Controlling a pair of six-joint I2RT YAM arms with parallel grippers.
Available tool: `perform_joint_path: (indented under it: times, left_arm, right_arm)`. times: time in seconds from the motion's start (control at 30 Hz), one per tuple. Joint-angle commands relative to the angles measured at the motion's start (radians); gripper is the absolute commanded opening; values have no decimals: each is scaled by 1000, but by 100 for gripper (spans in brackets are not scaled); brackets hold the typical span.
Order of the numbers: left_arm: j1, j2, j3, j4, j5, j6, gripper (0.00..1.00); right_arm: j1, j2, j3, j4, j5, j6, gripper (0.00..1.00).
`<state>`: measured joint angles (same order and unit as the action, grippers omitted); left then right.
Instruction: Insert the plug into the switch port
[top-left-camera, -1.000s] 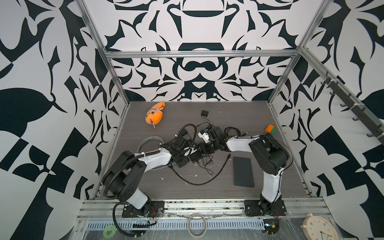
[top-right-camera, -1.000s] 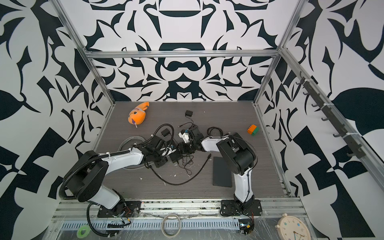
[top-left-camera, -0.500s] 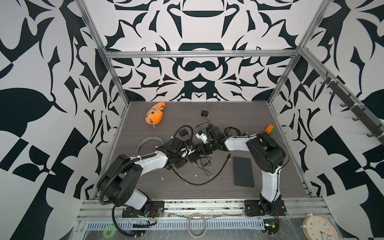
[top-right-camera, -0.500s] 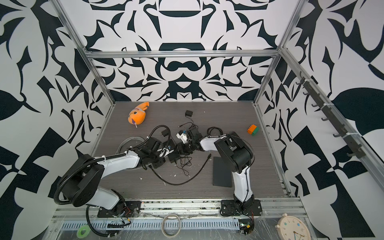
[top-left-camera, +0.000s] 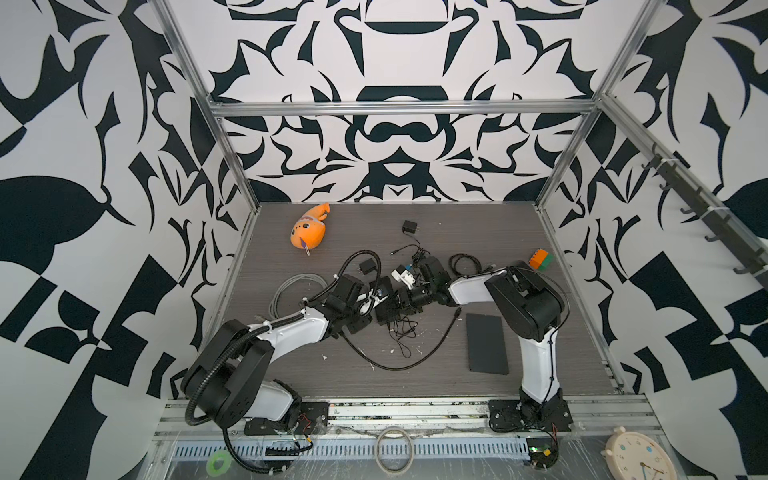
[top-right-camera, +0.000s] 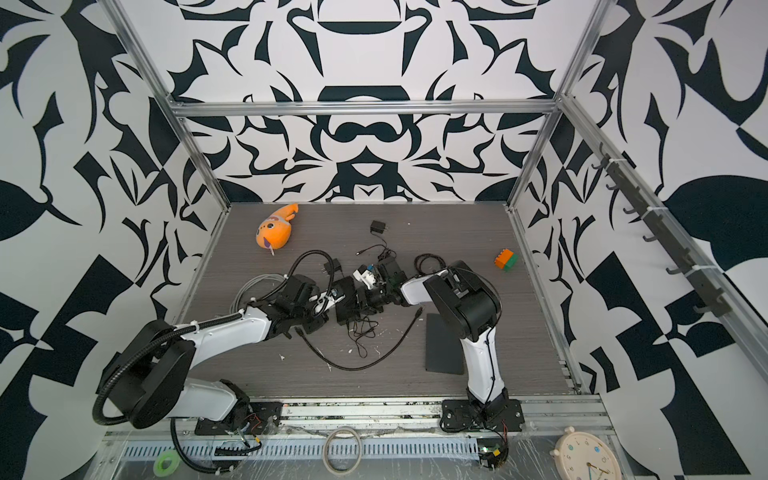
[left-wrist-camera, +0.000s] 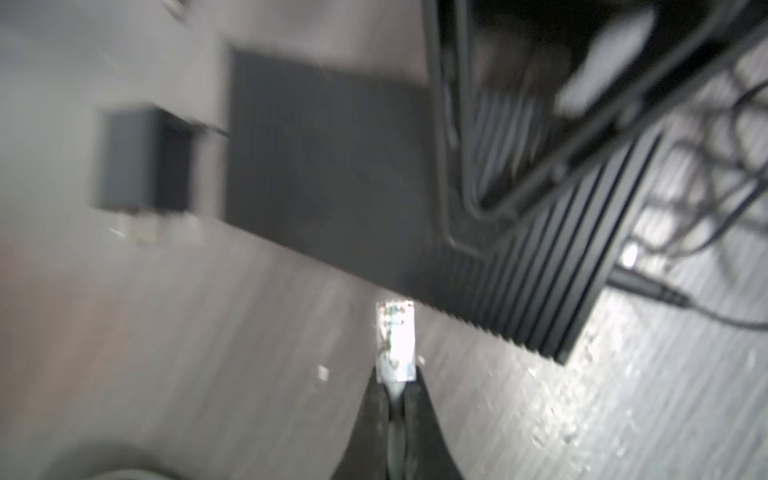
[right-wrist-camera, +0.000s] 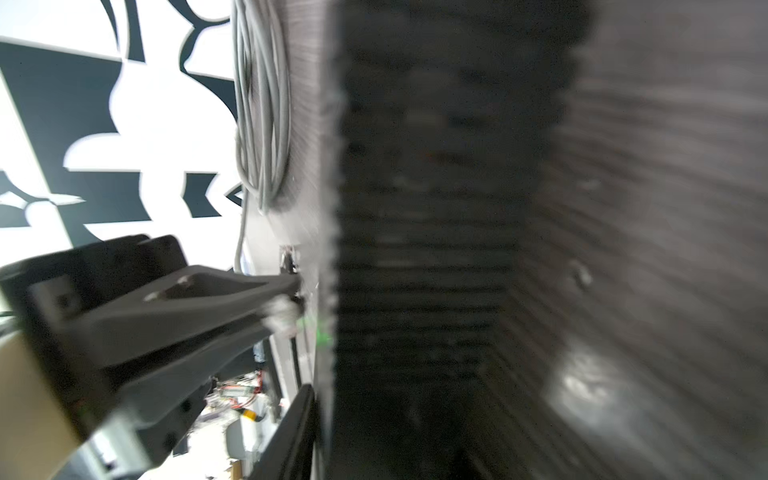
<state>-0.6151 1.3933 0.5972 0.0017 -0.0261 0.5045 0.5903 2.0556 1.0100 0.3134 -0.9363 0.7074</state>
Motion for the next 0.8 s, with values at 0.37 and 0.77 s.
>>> perform_joint_path:
  times: [0.37,0.77]
  left_arm:
    - [21,-79,-29,69,-32,103,0]
    - [137,26,8,104,208,226,0]
  right_arm:
    - [-62,-14,-67,409,-106,329,15]
    - [-129,70,-112,1111,-202,826,12]
